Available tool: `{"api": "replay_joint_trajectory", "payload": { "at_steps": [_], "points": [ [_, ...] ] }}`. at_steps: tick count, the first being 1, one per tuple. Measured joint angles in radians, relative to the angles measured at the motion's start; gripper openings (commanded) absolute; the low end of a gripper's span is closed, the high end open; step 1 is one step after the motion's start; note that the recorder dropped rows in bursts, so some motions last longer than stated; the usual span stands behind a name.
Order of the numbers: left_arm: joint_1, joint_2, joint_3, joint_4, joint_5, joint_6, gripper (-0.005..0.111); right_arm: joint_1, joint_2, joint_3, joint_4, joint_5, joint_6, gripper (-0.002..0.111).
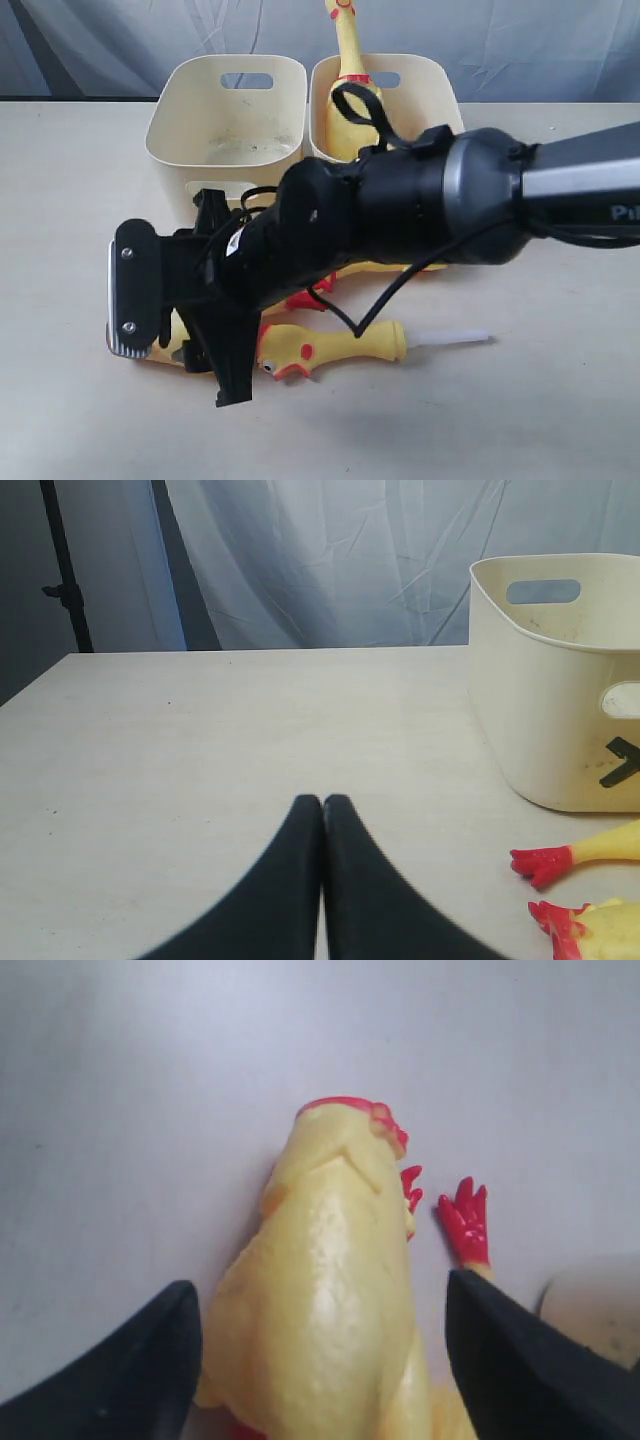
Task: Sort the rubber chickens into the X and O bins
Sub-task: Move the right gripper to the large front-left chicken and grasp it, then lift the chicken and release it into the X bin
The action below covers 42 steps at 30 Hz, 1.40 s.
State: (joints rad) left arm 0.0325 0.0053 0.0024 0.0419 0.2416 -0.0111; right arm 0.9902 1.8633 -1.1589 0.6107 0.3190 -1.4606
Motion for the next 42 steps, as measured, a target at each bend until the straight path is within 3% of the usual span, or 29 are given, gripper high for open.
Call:
{"api": "replay_joint_trajectory", "payload": {
  "at_steps": [10,12,15,25,34,39,42],
  "points": [
    [0.000,0.000,0.000,0.000,0.000,0.000,0.000,0.008,0.106,0.000,-0.007,-0.072,-0.002,0.062],
    [0.000,0.000,0.000,0.000,0.000,0.000,0.000,0.008,0.117,-0.002,-0.007,-0.087,-0.002,0.047],
    [0.000,0.000,0.000,0.000,0.000,0.000,0.000,0.008,0.124,-0.002,-0.012,-0.099,-0.002,0.002],
    [0.000,0.000,0.000,0.000,0.000,0.000,0.000,0.045,0.103,0.002,-0.104,-0.138,0.002,-0.001],
    [0.000,0.000,0.000,0.000,0.000,0.000,0.000,0.139,-0.107,0.008,-0.125,-0.480,-0.002,-0.001],
    [0.000,0.000,0.000,0.000,0.000,0.000,0.000,0.060,-0.135,-0.003,-0.119,-0.740,-0.004,-0.001],
    [0.000,0.000,0.000,0.000,0.000,0.000,0.000,-0.037,-0.113,-0.044,-0.113,-0.725,0.002,-0.001]
  ]
}}
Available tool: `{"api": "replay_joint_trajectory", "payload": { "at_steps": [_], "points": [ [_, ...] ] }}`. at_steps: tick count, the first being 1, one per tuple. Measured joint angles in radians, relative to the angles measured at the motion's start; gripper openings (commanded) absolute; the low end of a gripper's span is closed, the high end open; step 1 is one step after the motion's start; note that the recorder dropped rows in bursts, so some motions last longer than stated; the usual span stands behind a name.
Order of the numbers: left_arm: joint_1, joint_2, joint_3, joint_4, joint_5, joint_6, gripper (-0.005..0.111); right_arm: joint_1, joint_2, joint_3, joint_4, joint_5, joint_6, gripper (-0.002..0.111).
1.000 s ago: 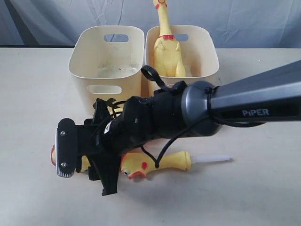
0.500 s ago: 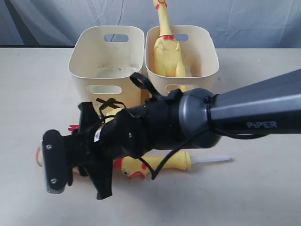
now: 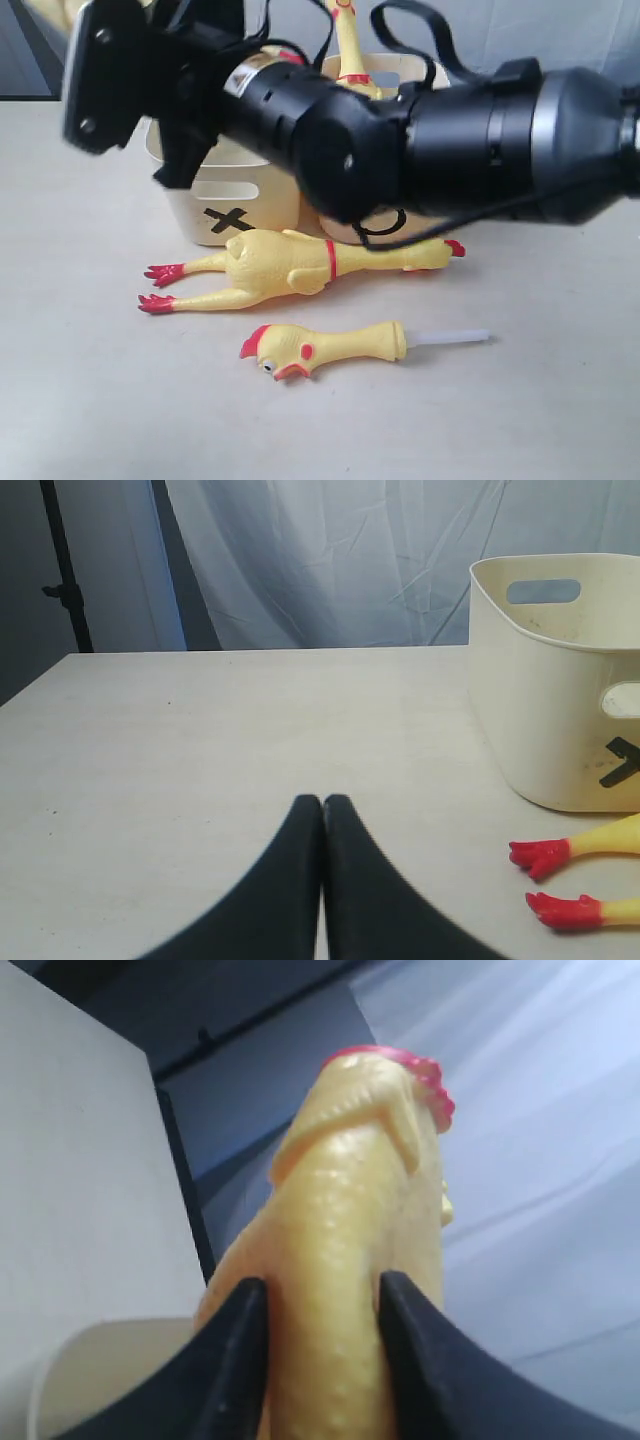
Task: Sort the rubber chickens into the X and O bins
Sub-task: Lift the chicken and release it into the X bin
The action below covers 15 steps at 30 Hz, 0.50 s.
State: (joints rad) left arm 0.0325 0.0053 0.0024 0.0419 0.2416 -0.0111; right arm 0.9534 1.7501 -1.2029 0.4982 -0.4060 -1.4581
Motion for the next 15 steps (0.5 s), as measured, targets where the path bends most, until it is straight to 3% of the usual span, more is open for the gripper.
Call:
{"api": "replay_joint_trajectory", "payload": {
  "at_steps": [5,7,9,10,11,12,15],
  "points": [
    [0.000,0.000,0.000,0.000,0.000,0.000,0.000,-0.156,0.106,-0.187,0.039,0.211,0.009,-0.001],
    [0.000,0.000,0.000,0.000,0.000,0.000,0.000,-0.194,0.165,-0.295,0.081,0.322,0.010,0.005],
    [0.000,0.000,0.000,0.000,0.000,0.000,0.000,-0.206,0.211,-0.366,0.090,0.374,0.010,0.033],
    [0.000,0.000,0.000,0.000,0.000,0.000,0.000,-0.206,0.222,-0.382,0.092,0.385,0.010,0.057],
    [0.000,0.000,0.000,0.000,0.000,0.000,0.000,-0.206,0.243,-0.401,0.095,0.417,0.013,0.067],
    [0.000,0.000,0.000,0.000,0.000,0.000,0.000,-0.206,0.253,-0.405,0.100,0.440,0.013,0.066],
    [0.000,0.000,0.000,0.000,0.000,0.000,0.000,-0.207,0.258,-0.405,0.107,0.475,0.035,0.048]
  ]
}}
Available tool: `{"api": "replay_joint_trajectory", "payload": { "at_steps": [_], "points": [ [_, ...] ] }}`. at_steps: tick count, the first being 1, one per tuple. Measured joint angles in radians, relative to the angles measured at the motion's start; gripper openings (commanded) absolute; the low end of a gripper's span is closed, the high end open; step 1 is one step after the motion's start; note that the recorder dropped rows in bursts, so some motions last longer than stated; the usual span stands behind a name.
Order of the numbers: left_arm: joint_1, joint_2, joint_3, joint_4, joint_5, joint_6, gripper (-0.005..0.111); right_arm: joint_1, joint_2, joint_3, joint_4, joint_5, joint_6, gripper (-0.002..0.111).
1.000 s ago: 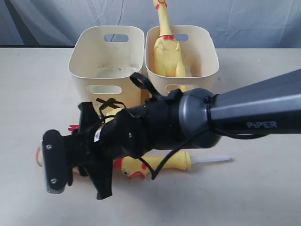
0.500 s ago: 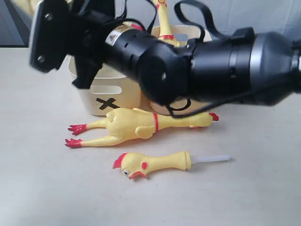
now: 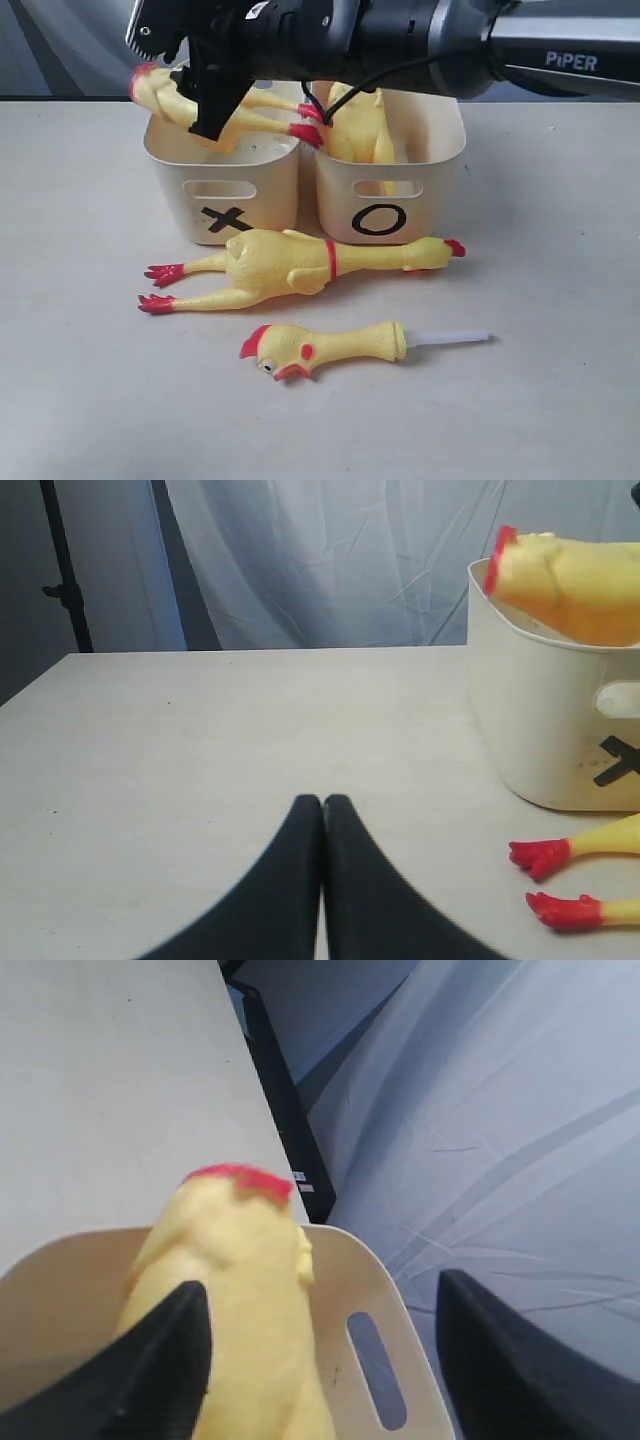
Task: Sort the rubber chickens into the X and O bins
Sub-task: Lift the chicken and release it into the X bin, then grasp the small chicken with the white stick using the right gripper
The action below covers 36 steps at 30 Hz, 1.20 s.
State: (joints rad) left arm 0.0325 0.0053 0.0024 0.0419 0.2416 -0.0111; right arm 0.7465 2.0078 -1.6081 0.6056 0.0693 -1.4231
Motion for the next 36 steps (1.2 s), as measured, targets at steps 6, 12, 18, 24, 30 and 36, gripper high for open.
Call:
{"api": "replay_joint_trajectory", "payload": {
  "at_steps": [6,12,18,24,30,36],
  "points": [
    [0.000,0.000,0.000,0.000,0.000,0.000,0.000,-0.003,-0.118,-0.008,-0.027,0.219,0.194,0.044],
    [0.000,0.000,0.000,0.000,0.000,0.000,0.000,-0.003,-0.183,-0.011,-0.424,0.788,0.526,0.044],
    [0.000,0.000,0.000,0.000,0.000,0.000,0.000,-0.004,-0.167,0.045,-0.647,1.068,0.779,0.054],
    [0.000,0.000,0.000,0.000,0.000,0.000,0.000,-0.004,-0.140,0.153,-0.503,0.966,0.739,0.070],
    [0.000,0.000,0.000,0.000,0.000,0.000,0.000,-0.004,-0.034,0.214,-0.473,0.929,0.724,0.067],
    [0.000,0.000,0.000,0.000,0.000,0.000,0.000,-0.004,0.066,0.225,-0.457,0.906,0.721,0.067]
  ]
}}
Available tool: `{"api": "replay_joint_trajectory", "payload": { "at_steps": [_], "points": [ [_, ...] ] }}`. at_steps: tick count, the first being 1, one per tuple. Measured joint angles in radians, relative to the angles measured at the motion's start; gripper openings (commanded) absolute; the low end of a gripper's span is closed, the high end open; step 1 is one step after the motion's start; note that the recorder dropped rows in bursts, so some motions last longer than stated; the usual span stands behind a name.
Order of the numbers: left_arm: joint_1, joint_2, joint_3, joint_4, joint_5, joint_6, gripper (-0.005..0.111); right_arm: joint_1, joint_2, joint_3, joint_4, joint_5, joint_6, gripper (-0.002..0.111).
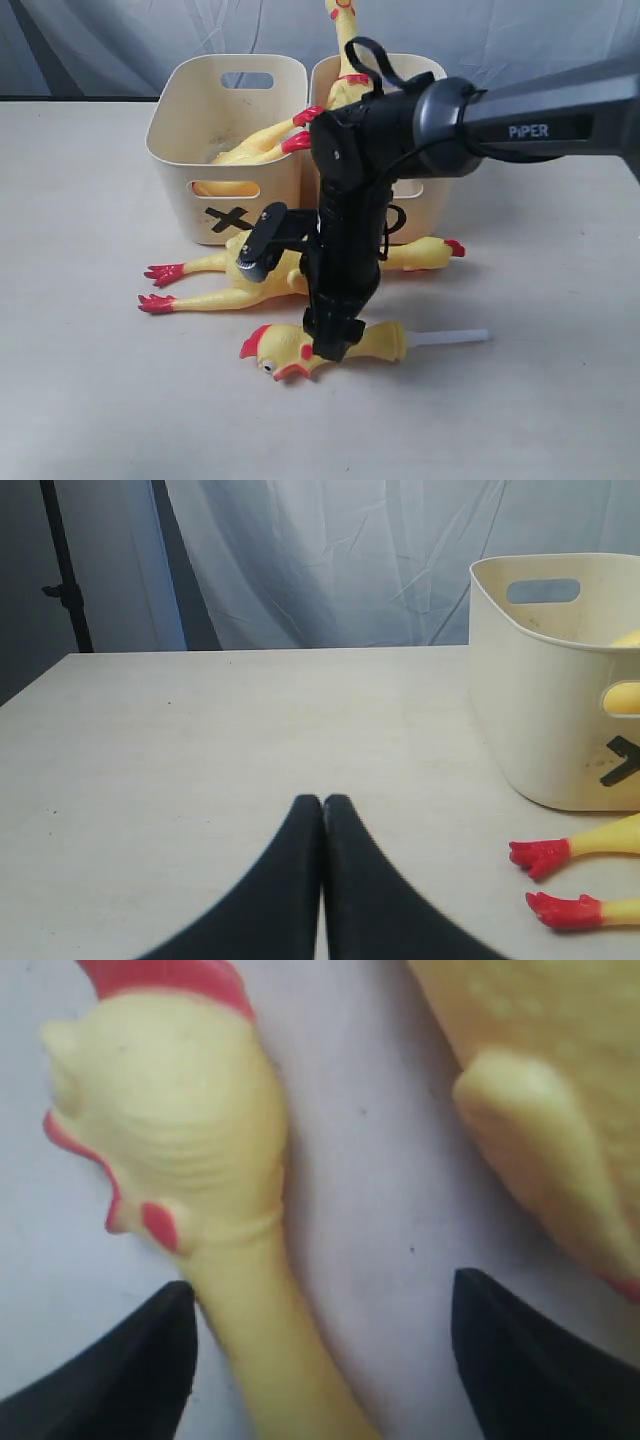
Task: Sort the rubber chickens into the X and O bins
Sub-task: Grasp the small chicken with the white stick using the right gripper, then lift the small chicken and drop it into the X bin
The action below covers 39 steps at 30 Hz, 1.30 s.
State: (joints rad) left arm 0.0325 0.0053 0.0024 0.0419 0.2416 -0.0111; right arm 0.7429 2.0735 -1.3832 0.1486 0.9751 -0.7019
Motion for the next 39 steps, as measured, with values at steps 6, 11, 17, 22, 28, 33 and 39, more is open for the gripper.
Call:
{"api": "replay_joint_trajectory", "payload": {
  "at_steps": [6,11,17,22,28,33,39],
  "points": [
    [0.000,0.000,0.000,0.000,0.000,0.000,0.000,0.000,0.063,-0.006,-0.009,0.016,-0.002,0.008],
    [0.000,0.000,0.000,0.000,0.000,0.000,0.000,-0.002,0.077,-0.016,0.003,0.161,-0.049,-0.001],
    [0.000,0.000,0.000,0.000,0.000,0.000,0.000,0.006,0.044,0.000,0.071,0.223,-0.074,-0.001],
    [0.000,0.000,0.000,0.000,0.000,0.000,0.000,0.029,-0.103,-0.028,0.257,0.228,-0.224,-0.001],
    [0.000,0.000,0.000,0.000,0.000,0.000,0.000,0.029,-0.284,-0.122,0.375,-0.166,-0.370,-0.001],
    [0.000,0.000,0.000,0.000,0.000,0.000,0.000,0.029,-0.309,-0.137,0.479,-0.786,-0.393,-0.001],
    [0.000,0.000,0.000,0.000,0.000,0.000,0.000,0.029,-0.214,-0.139,0.615,-1.282,-0.324,0.017]
  ]
}}
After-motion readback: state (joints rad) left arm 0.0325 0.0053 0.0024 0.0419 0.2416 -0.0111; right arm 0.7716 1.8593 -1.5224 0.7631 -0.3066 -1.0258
